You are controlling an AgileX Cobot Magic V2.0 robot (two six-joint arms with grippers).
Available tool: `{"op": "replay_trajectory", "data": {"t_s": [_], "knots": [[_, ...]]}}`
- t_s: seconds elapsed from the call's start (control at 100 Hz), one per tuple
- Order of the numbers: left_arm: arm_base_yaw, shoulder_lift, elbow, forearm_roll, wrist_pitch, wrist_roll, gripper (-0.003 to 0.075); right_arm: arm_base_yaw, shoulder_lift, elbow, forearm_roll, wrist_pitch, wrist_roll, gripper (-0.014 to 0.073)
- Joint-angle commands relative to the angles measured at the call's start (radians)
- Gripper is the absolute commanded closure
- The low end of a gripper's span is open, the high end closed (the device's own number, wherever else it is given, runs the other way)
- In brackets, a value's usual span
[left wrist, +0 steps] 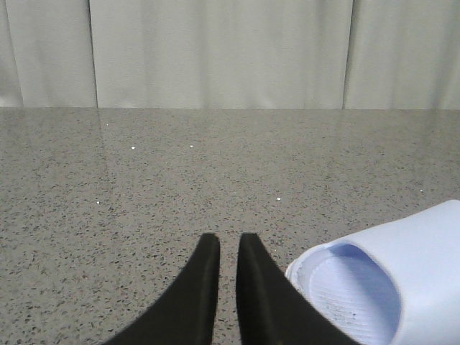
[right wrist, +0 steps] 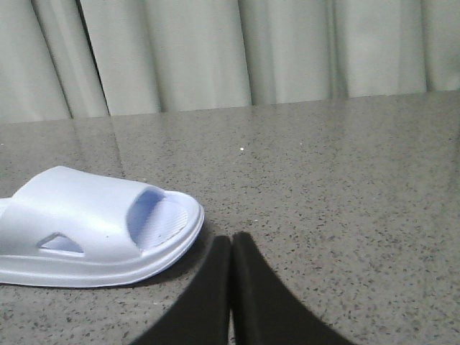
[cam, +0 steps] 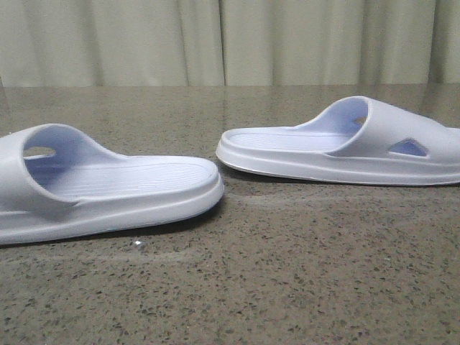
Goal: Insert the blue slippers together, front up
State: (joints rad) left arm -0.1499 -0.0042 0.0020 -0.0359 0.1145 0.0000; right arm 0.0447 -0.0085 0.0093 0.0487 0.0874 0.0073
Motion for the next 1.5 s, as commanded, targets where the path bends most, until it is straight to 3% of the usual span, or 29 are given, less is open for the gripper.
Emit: {"op": "replay_trajectory", "data": {"t_s": [0.0,1.49], "knots": [[-0.006,-0.029,0.009,-0.004,-0.074,-0.006,0.0704,-0.007,-0.021,0.022,-0.013,-0.074,-0.001,0.0701],[-0.006,-0.029,0.009,-0.004,-0.094,-0.006,0.0704,-0.007,-0.021,0.022,-0.035,-0.087,-0.007,0.0701]]}}
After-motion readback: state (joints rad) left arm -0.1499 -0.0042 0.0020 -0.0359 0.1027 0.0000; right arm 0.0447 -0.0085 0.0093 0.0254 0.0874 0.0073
